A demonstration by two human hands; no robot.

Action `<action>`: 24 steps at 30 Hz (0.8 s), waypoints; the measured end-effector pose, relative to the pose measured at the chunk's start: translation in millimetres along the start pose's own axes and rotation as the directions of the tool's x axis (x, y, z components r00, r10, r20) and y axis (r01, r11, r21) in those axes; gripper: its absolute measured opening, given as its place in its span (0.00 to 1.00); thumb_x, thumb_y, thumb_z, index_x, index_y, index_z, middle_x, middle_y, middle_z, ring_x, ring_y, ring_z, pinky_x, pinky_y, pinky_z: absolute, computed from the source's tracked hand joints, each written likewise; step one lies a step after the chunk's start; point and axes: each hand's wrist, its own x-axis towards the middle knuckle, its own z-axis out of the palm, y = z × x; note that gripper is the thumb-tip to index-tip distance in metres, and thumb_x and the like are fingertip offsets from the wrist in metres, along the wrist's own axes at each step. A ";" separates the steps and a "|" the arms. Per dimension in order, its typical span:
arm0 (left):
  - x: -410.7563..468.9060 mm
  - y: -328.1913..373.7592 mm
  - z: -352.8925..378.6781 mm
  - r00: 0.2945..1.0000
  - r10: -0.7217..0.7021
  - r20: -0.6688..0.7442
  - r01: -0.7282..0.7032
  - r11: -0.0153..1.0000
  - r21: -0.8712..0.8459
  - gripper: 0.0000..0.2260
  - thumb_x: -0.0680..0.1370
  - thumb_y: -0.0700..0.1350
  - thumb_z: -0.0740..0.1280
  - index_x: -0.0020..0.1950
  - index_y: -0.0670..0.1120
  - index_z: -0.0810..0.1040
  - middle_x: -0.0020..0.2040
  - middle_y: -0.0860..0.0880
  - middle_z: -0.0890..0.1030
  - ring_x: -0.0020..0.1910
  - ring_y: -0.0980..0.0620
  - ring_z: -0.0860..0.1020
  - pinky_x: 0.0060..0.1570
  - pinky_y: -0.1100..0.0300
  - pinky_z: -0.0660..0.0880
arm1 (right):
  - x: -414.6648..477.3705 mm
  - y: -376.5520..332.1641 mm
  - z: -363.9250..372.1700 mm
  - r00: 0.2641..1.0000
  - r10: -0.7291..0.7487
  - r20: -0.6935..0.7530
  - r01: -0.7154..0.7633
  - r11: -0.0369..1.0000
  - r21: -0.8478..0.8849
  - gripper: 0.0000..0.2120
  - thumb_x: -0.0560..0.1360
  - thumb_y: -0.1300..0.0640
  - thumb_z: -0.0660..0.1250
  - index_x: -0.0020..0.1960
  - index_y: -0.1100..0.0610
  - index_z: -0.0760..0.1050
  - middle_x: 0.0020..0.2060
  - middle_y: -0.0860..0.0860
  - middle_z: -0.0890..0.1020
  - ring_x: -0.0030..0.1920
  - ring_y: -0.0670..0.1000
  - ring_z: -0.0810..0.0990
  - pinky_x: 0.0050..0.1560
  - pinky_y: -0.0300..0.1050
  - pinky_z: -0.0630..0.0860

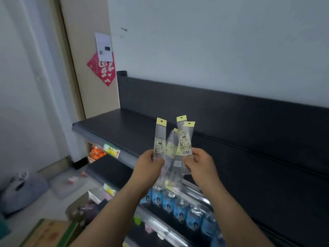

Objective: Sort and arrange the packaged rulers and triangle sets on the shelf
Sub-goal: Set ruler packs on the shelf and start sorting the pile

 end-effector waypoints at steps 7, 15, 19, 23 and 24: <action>57.8 -26.2 -72.8 0.998 -0.041 -0.051 0.042 0.999 0.019 0.07 0.76 0.41 0.61 0.50 0.42 0.77 0.42 0.37 0.80 0.33 0.40 0.74 0.33 0.48 0.74 | 37.8 -12.2 85.3 0.997 0.022 0.071 -0.023 1.000 0.014 0.08 0.77 0.62 0.65 0.55 0.55 0.76 0.44 0.50 0.84 0.45 0.56 0.84 0.46 0.58 0.82; 139.1 -53.5 -120.0 0.983 -0.080 -0.166 0.089 0.995 0.048 0.11 0.77 0.39 0.62 0.57 0.46 0.77 0.47 0.38 0.82 0.35 0.44 0.77 0.34 0.55 0.75 | 118.1 -8.9 162.2 0.988 0.098 0.123 -0.105 0.993 0.051 0.08 0.77 0.62 0.65 0.55 0.56 0.76 0.46 0.50 0.83 0.44 0.49 0.83 0.41 0.43 0.79; 188.9 -59.7 -137.9 0.977 -0.094 -0.191 0.106 0.993 0.054 0.09 0.76 0.37 0.63 0.55 0.44 0.78 0.45 0.45 0.83 0.42 0.43 0.82 0.42 0.49 0.80 | 164.3 -4.9 196.2 0.982 0.134 0.134 -0.142 0.988 0.054 0.08 0.77 0.62 0.65 0.55 0.57 0.75 0.47 0.51 0.82 0.43 0.48 0.82 0.35 0.38 0.75; 239.2 -70.3 -155.7 0.972 -0.103 -0.213 0.118 0.991 0.059 0.09 0.77 0.37 0.64 0.55 0.44 0.78 0.46 0.47 0.82 0.39 0.50 0.80 0.35 0.60 0.74 | 205.4 -2.4 229.8 0.981 0.159 0.115 -0.163 0.986 0.030 0.07 0.77 0.62 0.64 0.55 0.55 0.74 0.48 0.50 0.81 0.43 0.47 0.81 0.33 0.37 0.72; 250.0 -73.2 -160.6 0.971 -0.107 -0.216 0.124 0.990 0.066 0.09 0.77 0.37 0.64 0.56 0.44 0.78 0.46 0.47 0.83 0.39 0.51 0.80 0.34 0.60 0.73 | 214.0 -3.4 238.6 0.980 0.166 0.106 -0.170 0.985 0.022 0.06 0.77 0.61 0.64 0.54 0.55 0.74 0.47 0.50 0.81 0.43 0.47 0.80 0.33 0.37 0.72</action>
